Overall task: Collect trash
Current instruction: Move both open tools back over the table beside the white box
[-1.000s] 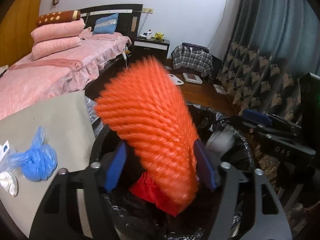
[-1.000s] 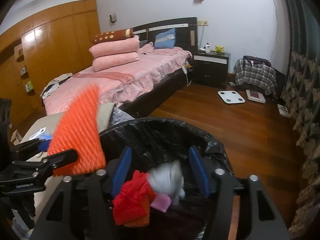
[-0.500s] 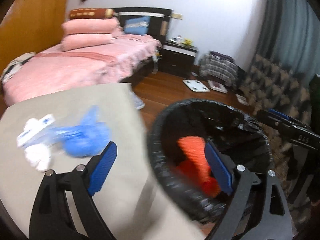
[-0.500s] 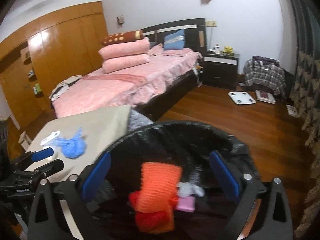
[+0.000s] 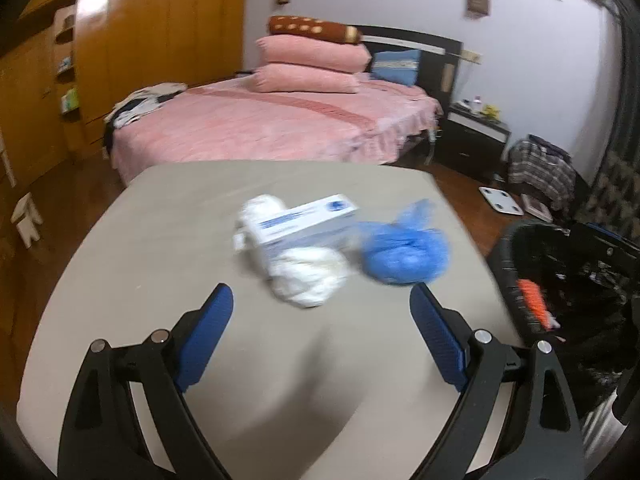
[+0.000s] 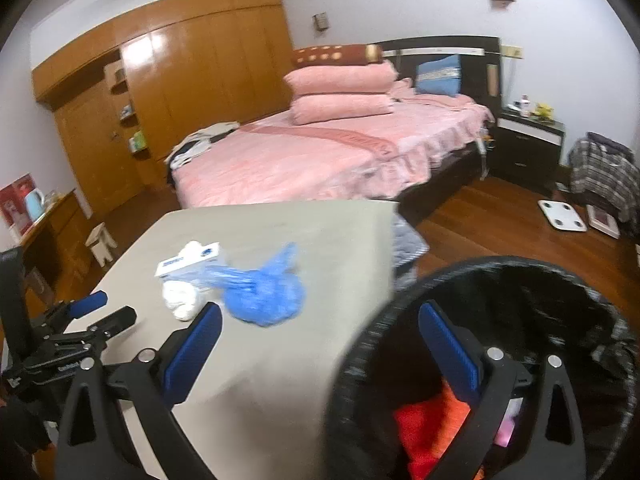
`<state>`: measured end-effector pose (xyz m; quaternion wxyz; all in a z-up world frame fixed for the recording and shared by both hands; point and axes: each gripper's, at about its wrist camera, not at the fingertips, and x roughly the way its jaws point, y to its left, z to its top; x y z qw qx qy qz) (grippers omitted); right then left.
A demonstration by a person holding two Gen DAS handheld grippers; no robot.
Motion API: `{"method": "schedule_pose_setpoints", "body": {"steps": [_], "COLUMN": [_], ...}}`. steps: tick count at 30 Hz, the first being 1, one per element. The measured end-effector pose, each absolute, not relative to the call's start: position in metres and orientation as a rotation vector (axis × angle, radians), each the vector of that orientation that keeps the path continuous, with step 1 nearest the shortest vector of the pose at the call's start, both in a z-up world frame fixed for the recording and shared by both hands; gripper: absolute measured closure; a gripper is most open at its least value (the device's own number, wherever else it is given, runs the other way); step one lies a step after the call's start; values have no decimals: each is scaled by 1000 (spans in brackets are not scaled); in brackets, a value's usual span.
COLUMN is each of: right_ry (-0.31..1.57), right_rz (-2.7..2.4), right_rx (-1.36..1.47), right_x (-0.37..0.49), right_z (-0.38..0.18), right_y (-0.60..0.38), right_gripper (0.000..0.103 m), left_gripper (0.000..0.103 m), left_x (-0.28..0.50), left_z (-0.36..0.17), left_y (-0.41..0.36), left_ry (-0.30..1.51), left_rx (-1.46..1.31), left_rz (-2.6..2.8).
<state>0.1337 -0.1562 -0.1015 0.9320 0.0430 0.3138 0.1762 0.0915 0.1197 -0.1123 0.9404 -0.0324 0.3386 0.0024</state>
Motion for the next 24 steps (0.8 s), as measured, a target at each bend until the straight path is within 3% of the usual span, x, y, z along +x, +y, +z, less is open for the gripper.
{"method": "schedule_pose_setpoints", "body": {"steps": [12,24], "right_ry": [740,837], "right_rz": [398,346], "right_rx": [-23,-66], "right_x": [165,183], "right_z": [-157,-192], "right_y": [-67,-60], "right_gripper": [6,6], "left_gripper": [16,16], "left_x": [105,137], "left_z": [-137,-156], "left_y": [169,167], "left_ry": [743,777], "left_rx": [-103,-140], "left_rz": [88,40]}}
